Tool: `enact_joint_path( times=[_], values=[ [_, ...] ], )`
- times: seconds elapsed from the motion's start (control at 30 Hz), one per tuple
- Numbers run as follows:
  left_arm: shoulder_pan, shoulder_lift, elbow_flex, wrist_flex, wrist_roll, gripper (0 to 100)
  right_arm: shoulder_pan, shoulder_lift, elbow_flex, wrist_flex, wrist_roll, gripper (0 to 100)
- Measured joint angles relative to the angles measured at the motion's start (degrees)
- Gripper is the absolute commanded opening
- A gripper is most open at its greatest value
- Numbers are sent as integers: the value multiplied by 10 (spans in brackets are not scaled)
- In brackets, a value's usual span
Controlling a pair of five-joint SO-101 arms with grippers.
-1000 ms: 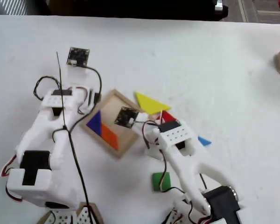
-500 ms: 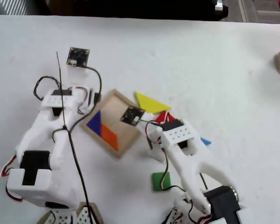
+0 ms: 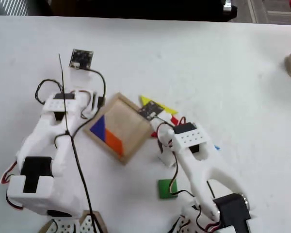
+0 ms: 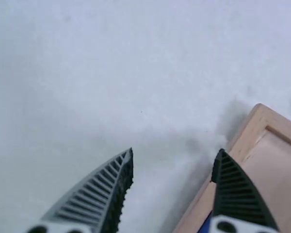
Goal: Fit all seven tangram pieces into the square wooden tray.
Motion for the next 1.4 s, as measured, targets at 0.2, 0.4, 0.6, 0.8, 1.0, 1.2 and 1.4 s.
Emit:
enact_joint_path(
  times=[0.2,0.4,0.6,0.8,1.0,1.2,1.4],
  values=[
    [0,0,0,0,0,271,0,0,0,1,-9,261],
    [0,0,0,0,0,271,1,0,8,18,-31,257],
    [0,0,0,0,0,271,1,0,8,15,-33,152],
    [0,0,0,0,0,271,3,0,8,10,-33,194],
    [0,0,0,0,0,271,3,0,8,10,-33,193],
    [0,0,0,0,0,271,3,0,8,9,-33,80],
    [0,0,0,0,0,271,4,0,8,-1,-33,62]
  ],
)
